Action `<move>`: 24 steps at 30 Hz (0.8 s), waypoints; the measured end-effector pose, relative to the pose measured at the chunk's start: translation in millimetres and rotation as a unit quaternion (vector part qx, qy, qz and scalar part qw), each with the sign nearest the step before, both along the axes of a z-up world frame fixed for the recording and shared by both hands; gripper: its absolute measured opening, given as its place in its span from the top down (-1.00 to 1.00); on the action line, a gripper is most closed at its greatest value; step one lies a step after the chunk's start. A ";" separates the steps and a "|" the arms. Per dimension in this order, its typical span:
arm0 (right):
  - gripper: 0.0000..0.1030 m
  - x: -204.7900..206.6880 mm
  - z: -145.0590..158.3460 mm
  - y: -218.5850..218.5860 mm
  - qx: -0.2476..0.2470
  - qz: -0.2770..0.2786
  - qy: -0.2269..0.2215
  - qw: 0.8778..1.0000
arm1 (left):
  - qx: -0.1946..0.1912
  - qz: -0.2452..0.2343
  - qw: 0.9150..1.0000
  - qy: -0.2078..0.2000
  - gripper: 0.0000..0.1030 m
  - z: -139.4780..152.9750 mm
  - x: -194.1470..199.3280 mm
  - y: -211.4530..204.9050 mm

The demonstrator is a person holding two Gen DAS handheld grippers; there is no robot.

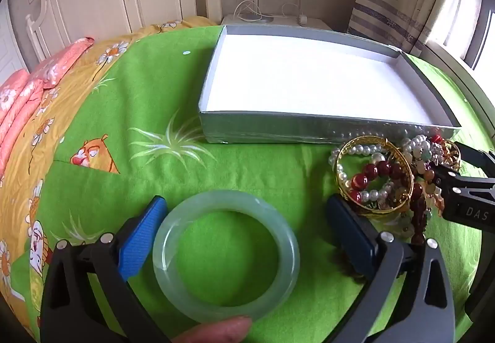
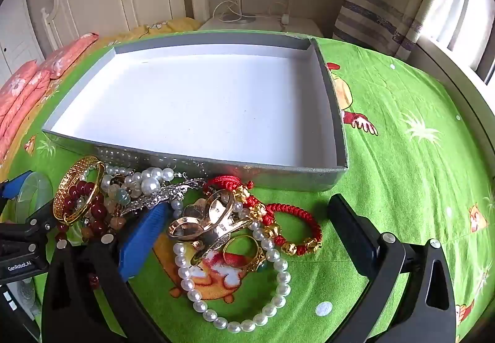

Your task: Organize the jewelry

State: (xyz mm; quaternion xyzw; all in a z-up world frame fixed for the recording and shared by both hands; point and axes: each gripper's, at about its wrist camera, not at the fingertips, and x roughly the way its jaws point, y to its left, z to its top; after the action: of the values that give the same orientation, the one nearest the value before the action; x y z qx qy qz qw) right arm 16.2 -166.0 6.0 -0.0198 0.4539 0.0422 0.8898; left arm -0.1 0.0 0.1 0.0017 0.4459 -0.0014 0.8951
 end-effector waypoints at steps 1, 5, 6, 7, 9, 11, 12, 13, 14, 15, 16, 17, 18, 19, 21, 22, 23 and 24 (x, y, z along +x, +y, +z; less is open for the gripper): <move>-0.91 -0.2 0.1 0.1 0.000 0.000 -0.001 1.000 | 0.000 0.000 1.000 0.000 -0.96 0.0 0.0 0.0; -0.91 -0.3 0.3 0.2 0.001 0.000 -0.001 1.000 | 0.001 0.000 1.000 0.000 -0.96 0.1 -0.8 0.1; -0.91 -0.3 0.0 0.0 0.002 0.000 -0.001 1.000 | 0.001 0.000 1.000 0.000 -0.96 0.3 -0.5 0.0; -0.91 -0.6 -0.4 -0.4 0.002 0.000 0.000 1.000 | 0.001 0.000 1.000 0.000 -0.96 0.6 -0.4 -0.3; -0.91 0.5 -1.9 0.4 0.002 0.000 0.002 1.000 | 0.001 0.000 1.000 0.000 -0.96 0.8 -0.9 0.1; -0.91 -0.4 0.5 -2.1 0.002 0.000 0.002 1.000 | -0.001 0.000 1.000 0.005 -0.96 -0.3 1.9 2.3; -0.91 0.5 1.2 -2.3 0.002 0.000 0.002 1.000 | 0.000 0.000 1.000 0.005 -0.96 -0.3 2.8 2.8; -0.91 1.0 1.0 -1.6 0.002 0.000 0.002 1.000 | -0.001 0.000 1.000 0.005 -0.96 -0.5 4.0 3.7; -0.91 0.3 0.7 -1.8 0.002 0.000 0.001 1.000 | -0.001 0.000 1.000 0.005 -0.96 -0.6 5.4 4.5; -0.91 0.6 0.4 -2.5 0.002 0.000 0.001 1.000 | -0.001 0.000 1.000 0.005 -0.96 -0.6 6.1 5.6; -0.91 -0.2 0.3 -0.4 0.001 0.000 0.000 1.000 | -0.001 0.000 1.000 0.002 -0.96 -0.1 0.5 2.6; -0.91 -0.3 0.1 -0.4 0.001 0.000 0.001 1.000 | 0.000 0.000 1.000 0.002 -0.96 -0.1 0.3 1.9; -0.91 0.1 -0.3 -1.1 0.002 0.000 0.001 1.000 | 0.000 0.000 1.000 0.002 -0.96 -0.1 0.4 1.9; -0.91 0.0 -0.4 -0.2 0.001 0.000 0.001 1.000 | 0.000 0.000 1.000 0.002 -0.96 -0.1 0.2 1.8; -0.91 -0.3 0.1 -0.9 0.001 0.000 0.001 1.000 | 0.000 0.000 1.000 0.002 -0.96 -0.2 0.3 2.0; -0.91 -0.2 0.4 -1.7 0.002 0.000 0.001 1.000 | 0.000 0.000 1.000 0.002 -0.96 0.0 0.4 1.6; -0.91 0.4 -1.1 0.7 0.002 0.000 0.001 1.000 | 0.001 0.000 1.000 0.002 -0.96 -0.1 0.4 0.7; -0.91 0.4 -1.2 0.6 0.002 0.000 0.001 1.000 | 0.001 0.000 1.000 0.002 -0.96 -0.1 0.4 0.9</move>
State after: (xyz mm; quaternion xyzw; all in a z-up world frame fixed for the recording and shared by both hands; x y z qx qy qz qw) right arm 16.6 -165.4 4.9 -0.0183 0.4547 0.0432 0.8894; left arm 0.4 1.0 0.0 0.0021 0.4477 -0.0011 0.8942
